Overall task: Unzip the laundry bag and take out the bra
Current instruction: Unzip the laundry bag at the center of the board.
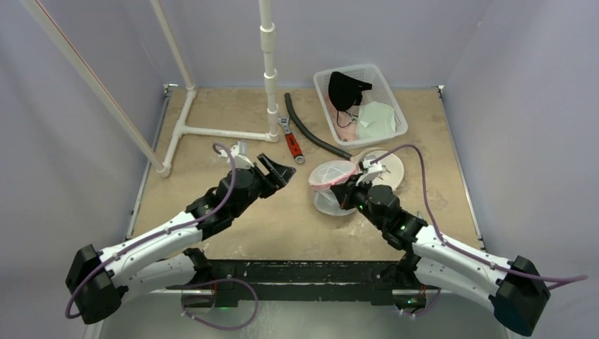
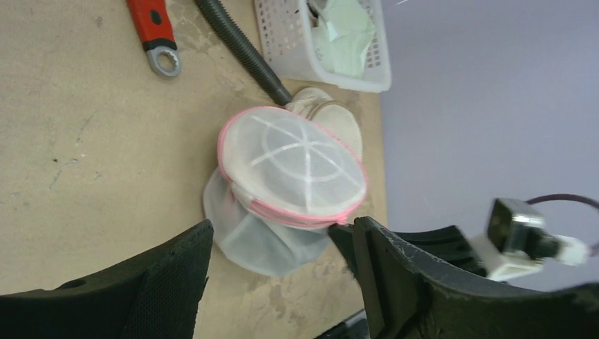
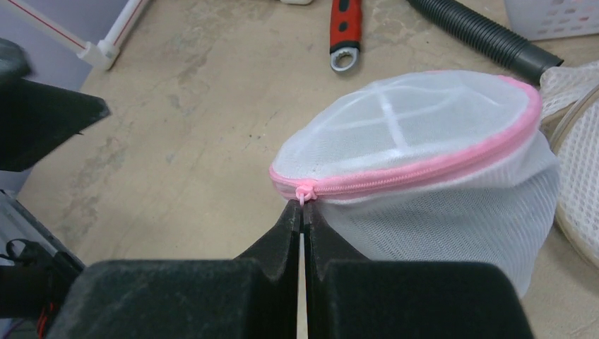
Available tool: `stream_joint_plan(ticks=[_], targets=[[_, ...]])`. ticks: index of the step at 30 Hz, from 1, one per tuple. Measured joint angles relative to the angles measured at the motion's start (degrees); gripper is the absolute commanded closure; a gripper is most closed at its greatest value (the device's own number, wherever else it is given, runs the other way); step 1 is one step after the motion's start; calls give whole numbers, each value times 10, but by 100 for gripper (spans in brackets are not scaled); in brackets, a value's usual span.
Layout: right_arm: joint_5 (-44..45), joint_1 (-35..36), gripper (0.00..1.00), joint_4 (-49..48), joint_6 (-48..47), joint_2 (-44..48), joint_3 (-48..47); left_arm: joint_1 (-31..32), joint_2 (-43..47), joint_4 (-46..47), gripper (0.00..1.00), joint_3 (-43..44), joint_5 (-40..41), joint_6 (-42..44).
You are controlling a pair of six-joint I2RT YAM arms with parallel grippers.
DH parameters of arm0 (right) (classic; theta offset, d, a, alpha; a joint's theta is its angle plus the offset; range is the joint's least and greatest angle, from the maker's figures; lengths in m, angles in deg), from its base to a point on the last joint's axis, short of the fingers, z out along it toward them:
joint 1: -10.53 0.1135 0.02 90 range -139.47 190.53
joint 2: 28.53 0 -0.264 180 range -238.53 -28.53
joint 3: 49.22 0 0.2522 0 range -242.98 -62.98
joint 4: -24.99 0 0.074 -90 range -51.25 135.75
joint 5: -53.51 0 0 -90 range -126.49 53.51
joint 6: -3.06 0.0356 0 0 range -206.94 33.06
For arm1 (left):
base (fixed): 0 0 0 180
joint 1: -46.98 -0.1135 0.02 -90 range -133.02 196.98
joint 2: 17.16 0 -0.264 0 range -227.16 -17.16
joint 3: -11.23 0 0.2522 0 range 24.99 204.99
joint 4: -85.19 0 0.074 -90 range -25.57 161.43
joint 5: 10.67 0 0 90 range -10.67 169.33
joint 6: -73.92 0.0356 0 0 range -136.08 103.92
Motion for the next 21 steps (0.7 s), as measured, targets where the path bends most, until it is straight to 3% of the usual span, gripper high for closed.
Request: stream_joint_plan(ticks=[4, 6, 11, 16, 21], targets=[[16, 17, 100, -6, 0, -20, 9, 5, 59, 4, 28, -23, -12, -55], [24, 21, 100, -10, 0, -26, 16, 31, 59, 12, 21, -31, -8, -87], [27, 21, 100, -12, 0, -25, 23, 115, -46, 62, 19, -28, -6, -144], [28, 22, 100, -11, 0, -3, 23, 113, -146, 122, 19, -28, -13, -179], [24, 23, 100, -11, 0, 18, 24, 99, -208, 177, 32, -5, -29, -199]])
